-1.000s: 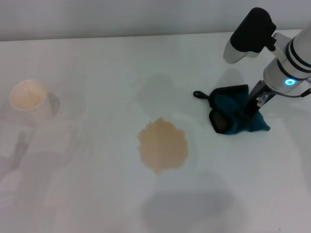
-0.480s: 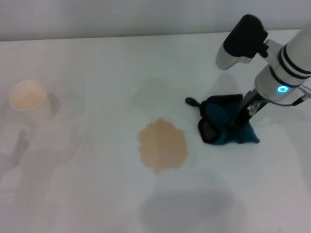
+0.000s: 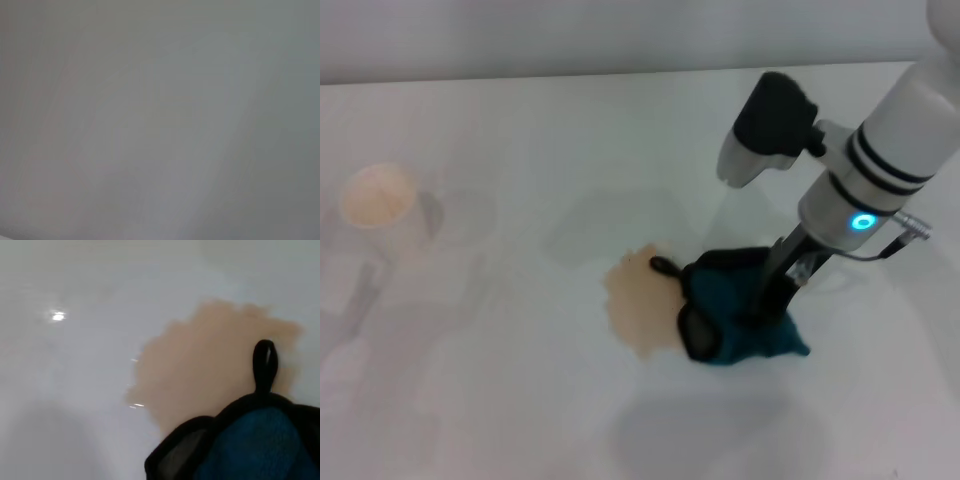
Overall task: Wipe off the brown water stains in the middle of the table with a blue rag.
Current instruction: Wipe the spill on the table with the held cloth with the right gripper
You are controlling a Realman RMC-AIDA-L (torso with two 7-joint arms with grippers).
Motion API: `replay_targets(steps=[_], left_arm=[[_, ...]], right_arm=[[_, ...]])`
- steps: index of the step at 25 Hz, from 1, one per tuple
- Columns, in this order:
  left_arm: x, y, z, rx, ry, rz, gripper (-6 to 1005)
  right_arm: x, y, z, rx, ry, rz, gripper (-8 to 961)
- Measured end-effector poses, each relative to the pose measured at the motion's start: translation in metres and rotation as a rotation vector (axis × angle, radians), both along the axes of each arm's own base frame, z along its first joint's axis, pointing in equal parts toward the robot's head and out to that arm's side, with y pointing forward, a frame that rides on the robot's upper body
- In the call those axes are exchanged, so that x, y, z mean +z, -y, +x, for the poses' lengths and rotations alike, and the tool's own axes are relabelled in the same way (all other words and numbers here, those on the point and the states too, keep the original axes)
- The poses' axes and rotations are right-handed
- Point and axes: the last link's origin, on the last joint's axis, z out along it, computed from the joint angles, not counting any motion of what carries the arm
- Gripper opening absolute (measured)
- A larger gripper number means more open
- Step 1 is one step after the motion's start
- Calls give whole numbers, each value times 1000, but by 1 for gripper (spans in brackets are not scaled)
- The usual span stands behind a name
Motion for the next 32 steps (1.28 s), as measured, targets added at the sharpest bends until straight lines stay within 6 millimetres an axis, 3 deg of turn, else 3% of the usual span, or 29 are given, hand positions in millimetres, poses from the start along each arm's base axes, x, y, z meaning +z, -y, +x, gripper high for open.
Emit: replay_targets(steps=[13, 24, 32], left_arm=[[2, -10, 2, -8, -15, 0, 893], [1, -17, 3, -6, -22, -10, 893], [2, -20, 4, -8, -28, -9, 893]], right_arm=[[-37, 25, -31, 59, -130, -118, 81], [-48, 12, -40, 82, -224, 8, 81], [-49, -1, -29, 83, -212, 102, 82]])
